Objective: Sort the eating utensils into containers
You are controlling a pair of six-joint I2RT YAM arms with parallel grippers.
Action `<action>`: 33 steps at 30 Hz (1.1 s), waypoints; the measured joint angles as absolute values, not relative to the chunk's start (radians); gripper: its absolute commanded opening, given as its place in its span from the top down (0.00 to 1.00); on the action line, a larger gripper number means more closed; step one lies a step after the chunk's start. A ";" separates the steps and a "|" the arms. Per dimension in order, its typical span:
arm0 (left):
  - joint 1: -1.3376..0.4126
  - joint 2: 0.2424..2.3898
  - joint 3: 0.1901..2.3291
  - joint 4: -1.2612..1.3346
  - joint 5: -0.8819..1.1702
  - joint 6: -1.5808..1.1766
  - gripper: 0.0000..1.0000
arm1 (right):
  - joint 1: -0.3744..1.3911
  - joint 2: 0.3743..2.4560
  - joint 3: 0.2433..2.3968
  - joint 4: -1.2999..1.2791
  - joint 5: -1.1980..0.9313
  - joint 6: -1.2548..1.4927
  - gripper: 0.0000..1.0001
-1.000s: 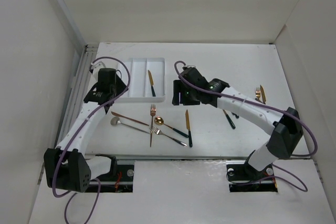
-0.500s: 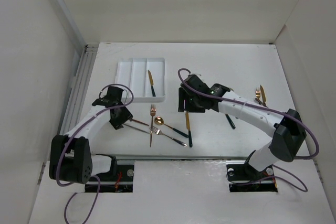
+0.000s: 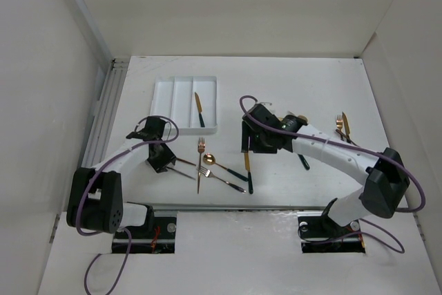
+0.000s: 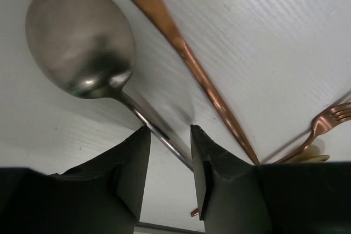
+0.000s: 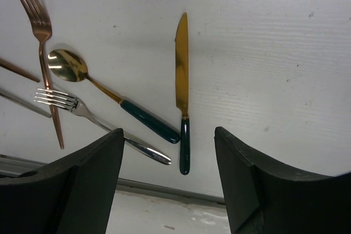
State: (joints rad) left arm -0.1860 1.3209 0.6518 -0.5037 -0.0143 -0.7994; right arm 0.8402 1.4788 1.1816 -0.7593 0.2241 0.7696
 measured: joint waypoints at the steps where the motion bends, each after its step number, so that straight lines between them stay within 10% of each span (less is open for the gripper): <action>1: -0.186 1.322 0.650 -0.490 -0.011 -0.799 0.69 | 0.840 1.477 1.181 -0.764 0.233 0.773 0.28; 7: -0.186 1.325 0.634 -0.387 -0.010 -0.803 1.00 | 0.840 1.459 1.180 -0.776 0.276 0.782 0.26; 33: -0.189 1.193 0.887 -0.619 -0.041 -0.603 1.00 | 0.840 1.483 1.291 -0.786 0.350 0.649 0.26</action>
